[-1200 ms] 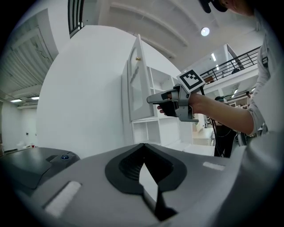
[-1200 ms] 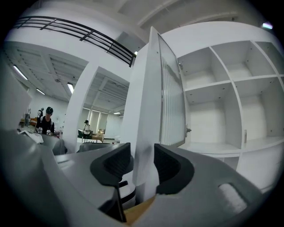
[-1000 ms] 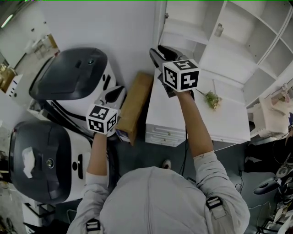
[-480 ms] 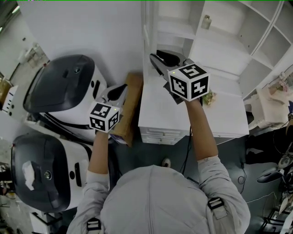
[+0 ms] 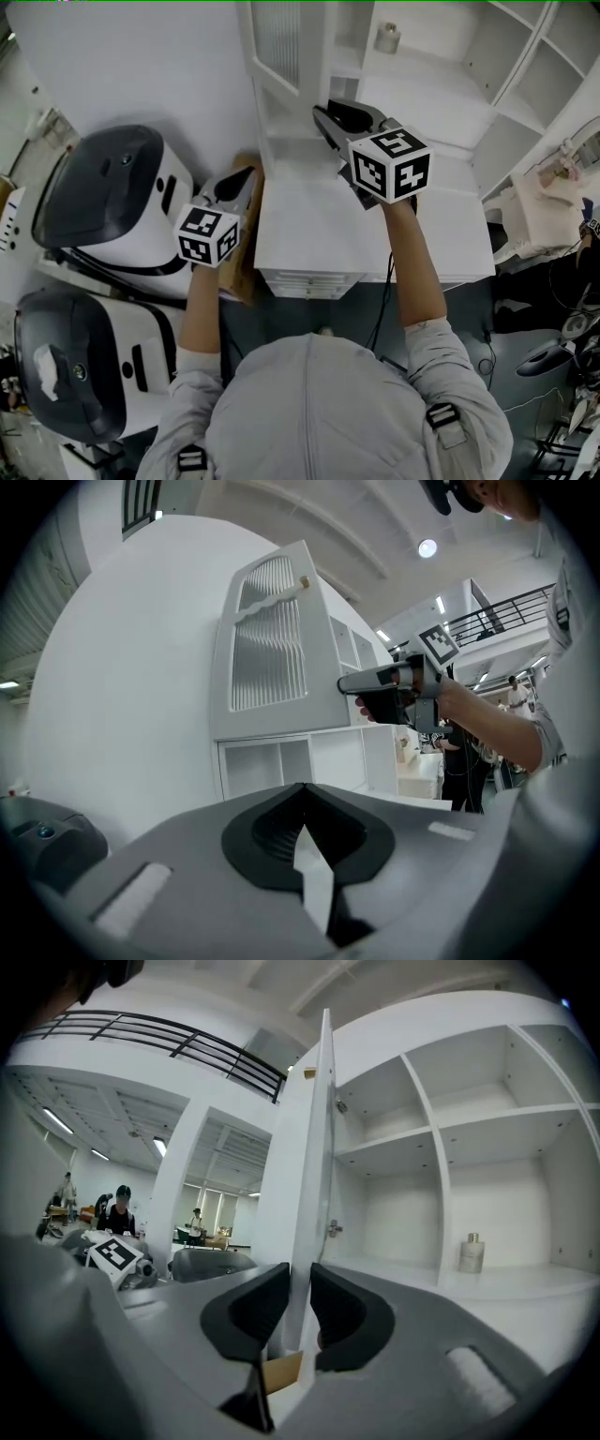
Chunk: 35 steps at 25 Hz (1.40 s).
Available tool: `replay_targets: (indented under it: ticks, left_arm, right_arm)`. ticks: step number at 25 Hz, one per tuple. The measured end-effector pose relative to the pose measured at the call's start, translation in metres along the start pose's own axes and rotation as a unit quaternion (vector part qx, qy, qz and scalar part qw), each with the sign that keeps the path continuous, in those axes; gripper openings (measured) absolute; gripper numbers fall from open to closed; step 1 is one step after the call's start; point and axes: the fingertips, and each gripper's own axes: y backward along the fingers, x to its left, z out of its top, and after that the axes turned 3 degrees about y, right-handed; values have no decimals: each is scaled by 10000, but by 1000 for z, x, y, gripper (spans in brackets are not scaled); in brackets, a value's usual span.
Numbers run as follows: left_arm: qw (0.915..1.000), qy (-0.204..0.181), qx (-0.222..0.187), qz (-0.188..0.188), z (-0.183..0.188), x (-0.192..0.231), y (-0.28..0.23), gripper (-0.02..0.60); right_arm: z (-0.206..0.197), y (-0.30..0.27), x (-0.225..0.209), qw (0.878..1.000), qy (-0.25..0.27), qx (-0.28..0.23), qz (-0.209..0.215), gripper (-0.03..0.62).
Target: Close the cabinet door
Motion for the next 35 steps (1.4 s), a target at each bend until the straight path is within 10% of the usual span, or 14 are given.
replay_targets:
  ticks: [12,35]
  left_arm:
    - [9999,42,96,48,-4,-26,-54,18]
    - [9987,2,235,-455,-13,29,-88,18]
  right_arm:
    - [-15,-9,-121,9977,-492,-39,-455,84]
    - [-28,-43,-202,9862,-490,267,-1557,123]
